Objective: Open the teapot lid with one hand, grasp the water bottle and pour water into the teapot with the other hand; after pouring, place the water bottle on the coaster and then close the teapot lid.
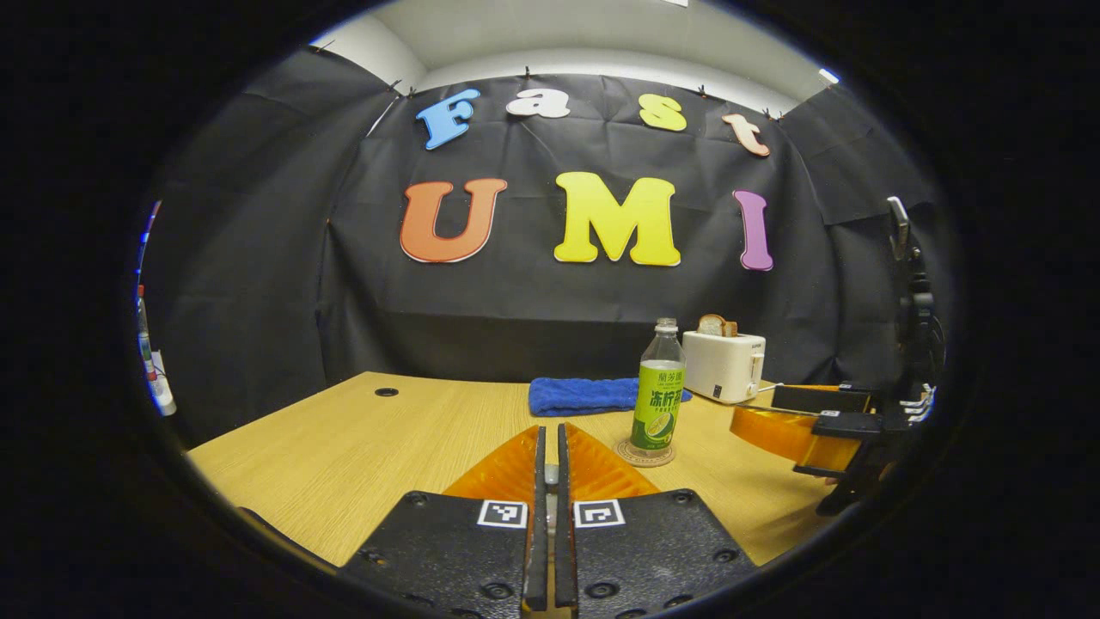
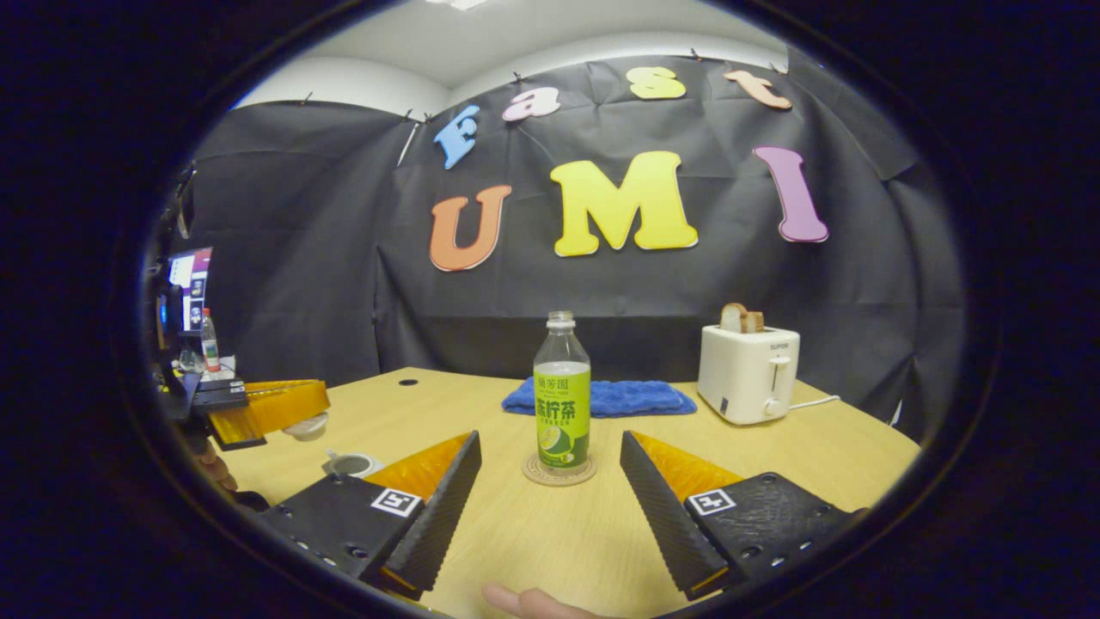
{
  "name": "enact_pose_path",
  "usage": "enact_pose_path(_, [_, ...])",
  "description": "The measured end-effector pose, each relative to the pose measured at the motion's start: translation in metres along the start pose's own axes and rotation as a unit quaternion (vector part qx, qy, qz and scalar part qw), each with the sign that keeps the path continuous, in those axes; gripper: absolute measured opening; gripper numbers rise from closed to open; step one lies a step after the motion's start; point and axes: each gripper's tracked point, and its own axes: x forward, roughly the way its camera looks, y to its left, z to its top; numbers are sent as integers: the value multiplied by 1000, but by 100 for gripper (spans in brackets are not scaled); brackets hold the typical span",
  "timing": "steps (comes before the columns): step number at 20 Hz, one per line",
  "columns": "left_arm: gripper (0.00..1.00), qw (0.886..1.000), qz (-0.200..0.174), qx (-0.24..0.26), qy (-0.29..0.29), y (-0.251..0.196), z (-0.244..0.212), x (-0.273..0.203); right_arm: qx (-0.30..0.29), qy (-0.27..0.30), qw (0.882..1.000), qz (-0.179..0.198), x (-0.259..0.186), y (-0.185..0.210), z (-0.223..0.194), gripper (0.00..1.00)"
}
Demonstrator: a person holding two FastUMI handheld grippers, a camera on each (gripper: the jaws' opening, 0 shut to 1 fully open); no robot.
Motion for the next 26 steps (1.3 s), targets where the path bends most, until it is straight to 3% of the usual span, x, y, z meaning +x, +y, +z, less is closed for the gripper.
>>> enact_pose_path(5, [6,1000,-10,14,4,-8,-5,4,-29,-27,999,-31,-46,-28,6,96])
enact_pose_path(9, [6,999,2,26,19,1,-20,9,-14,-24,999,-41,-49,-45,3,96])
enact_pose_path(12, [6,999,11,40,23,2,-23,11,8,-19,999,-29,-46,-45,1,96])
enact_pose_path(20, [6,999,12,8,34,-4,-45,27,10,-16,999,-25,-48,-43,0,96])
enact_pose_path(21, [6,998,19,3,60,-2,-59,27,7,-18,1000,-25,-49,-43,2,96])
enact_pose_path(26, [6,996,47,9,70,1,-60,28,2,-19,1000,-19,-55,-40,6,96])
